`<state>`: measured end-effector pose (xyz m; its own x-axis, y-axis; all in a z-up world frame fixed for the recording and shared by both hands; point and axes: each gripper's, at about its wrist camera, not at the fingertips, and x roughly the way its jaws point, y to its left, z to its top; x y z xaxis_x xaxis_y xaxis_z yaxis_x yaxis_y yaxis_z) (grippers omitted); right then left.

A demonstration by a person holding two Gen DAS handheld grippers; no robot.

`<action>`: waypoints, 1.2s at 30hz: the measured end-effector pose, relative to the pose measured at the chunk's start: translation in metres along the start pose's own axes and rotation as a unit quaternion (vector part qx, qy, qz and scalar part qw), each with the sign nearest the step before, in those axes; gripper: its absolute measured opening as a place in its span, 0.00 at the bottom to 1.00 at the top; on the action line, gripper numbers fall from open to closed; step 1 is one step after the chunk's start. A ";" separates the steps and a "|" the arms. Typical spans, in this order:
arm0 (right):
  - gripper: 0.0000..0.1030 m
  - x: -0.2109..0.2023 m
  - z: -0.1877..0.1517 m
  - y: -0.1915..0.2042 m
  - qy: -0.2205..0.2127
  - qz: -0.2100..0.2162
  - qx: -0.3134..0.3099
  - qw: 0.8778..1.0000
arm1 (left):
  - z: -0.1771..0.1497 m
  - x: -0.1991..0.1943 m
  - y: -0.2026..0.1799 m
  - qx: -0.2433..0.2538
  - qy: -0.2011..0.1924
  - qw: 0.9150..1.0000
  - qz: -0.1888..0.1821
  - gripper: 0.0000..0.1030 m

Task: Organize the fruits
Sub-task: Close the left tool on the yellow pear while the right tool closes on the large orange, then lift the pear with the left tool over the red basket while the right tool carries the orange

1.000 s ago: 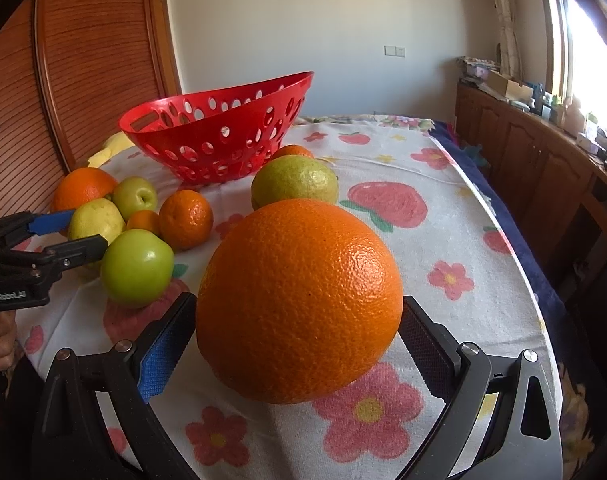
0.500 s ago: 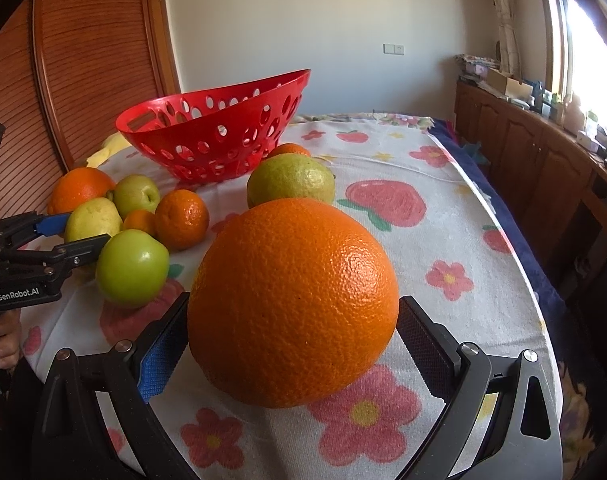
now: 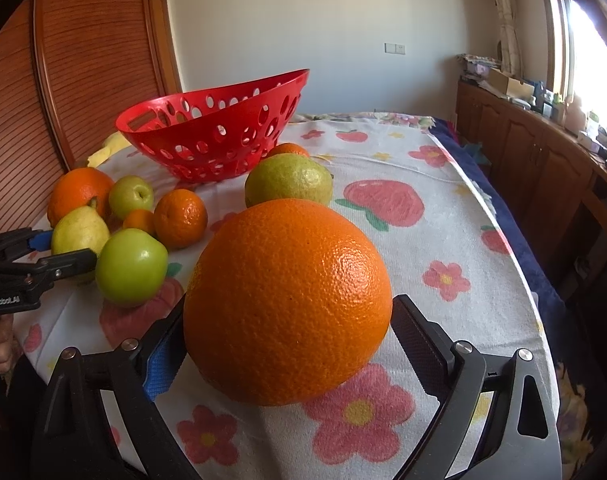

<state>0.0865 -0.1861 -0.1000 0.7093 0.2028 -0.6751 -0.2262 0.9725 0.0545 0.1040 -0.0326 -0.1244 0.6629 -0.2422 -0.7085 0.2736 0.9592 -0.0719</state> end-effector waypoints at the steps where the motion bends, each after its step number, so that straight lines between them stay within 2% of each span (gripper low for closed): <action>1: 0.91 0.000 0.000 0.000 0.000 0.001 -0.001 1.000 | -0.002 -0.002 0.000 0.000 0.000 1.000 0.000 0.64; 5: 0.85 0.003 0.001 0.002 0.003 0.007 -0.005 1.000 | -0.002 -0.002 0.002 -0.006 0.001 1.000 -0.001 0.65; 13: 0.84 0.002 0.001 0.004 0.005 0.010 -0.007 1.000 | 0.002 0.006 0.005 -0.016 0.003 1.000 -0.010 0.67; 16: 0.84 0.002 0.001 0.003 0.005 0.011 -0.007 1.000 | 0.001 0.005 0.003 -0.014 0.000 1.000 -0.017 0.60; 20: 0.84 0.001 0.001 0.002 0.004 0.014 -0.007 1.000 | -0.001 0.002 -0.002 0.003 -0.005 1.000 -0.010 0.59; 36: 0.83 -0.002 0.002 -0.003 0.007 0.029 0.000 1.000 | 0.012 -0.038 -0.005 0.008 -0.049 0.998 -0.032 0.59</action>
<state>0.0868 -0.1895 -0.0972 0.6863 0.2565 -0.6806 -0.2655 0.9595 0.0940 0.0855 -0.0304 -0.0887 0.7088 -0.3174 -0.6300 0.3287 0.9388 -0.1032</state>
